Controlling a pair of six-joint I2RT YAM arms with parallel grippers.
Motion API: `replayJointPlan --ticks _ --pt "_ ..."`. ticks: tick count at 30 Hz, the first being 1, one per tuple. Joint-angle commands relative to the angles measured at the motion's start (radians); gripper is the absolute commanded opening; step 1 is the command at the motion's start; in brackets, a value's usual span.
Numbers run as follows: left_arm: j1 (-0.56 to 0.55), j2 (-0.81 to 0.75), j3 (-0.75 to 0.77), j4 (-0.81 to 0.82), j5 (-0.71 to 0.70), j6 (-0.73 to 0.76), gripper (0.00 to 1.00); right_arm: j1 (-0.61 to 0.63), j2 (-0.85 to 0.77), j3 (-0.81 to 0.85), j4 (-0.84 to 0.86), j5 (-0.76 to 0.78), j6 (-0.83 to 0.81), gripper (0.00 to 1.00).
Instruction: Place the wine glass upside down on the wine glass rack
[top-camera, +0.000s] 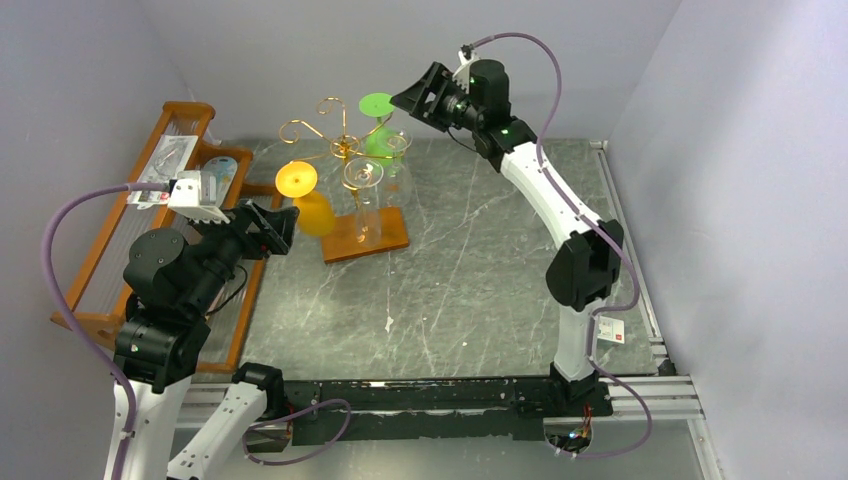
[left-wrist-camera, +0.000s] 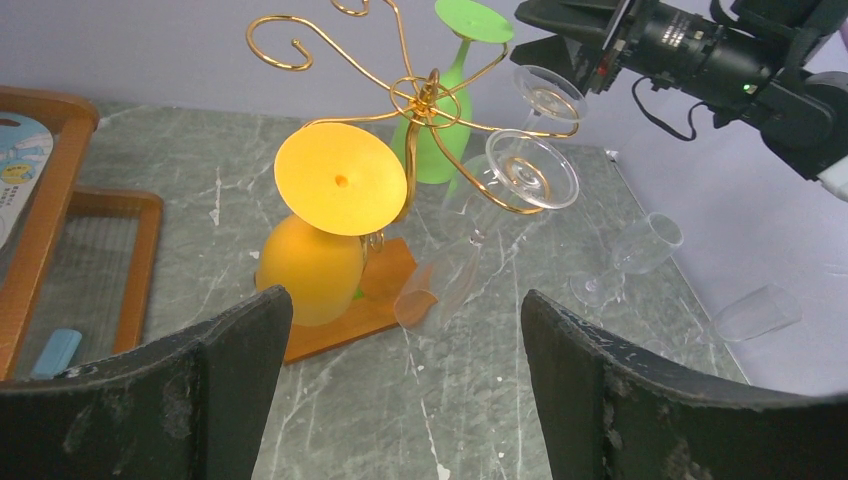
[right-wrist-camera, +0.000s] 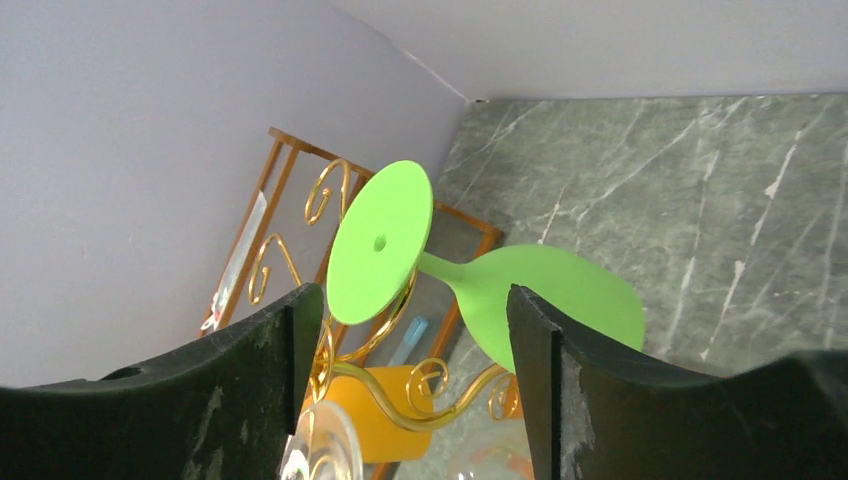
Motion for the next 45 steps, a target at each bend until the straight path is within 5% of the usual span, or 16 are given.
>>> replayJointPlan --ticks 1,7,16,21,30,35,45 --pt "-0.008 0.001 -0.001 -0.022 0.001 0.018 0.89 -0.010 -0.106 -0.053 0.017 0.056 -0.079 0.73" --pt "-0.008 0.013 0.008 -0.012 0.071 0.011 0.92 -0.015 -0.304 -0.190 -0.038 0.251 -0.200 0.74" --pt "-0.010 0.043 0.031 0.013 0.148 0.026 0.97 -0.021 -0.684 -0.604 -0.207 0.715 -0.441 0.69" --pt "-0.010 0.069 0.038 0.026 0.158 0.034 0.97 -0.024 -0.758 -0.730 -0.290 0.905 -0.481 0.75" --pt "-0.015 0.088 0.038 0.044 0.226 0.043 0.96 -0.154 -0.694 -0.855 -0.210 0.745 -0.325 0.72" --pt "-0.017 0.093 0.033 0.046 0.235 0.039 0.96 -0.195 -0.584 -0.845 -0.193 0.650 -0.350 0.48" --pt "-0.017 0.099 0.036 0.042 0.235 0.041 0.97 -0.198 -0.509 -0.816 -0.250 0.739 -0.331 0.39"
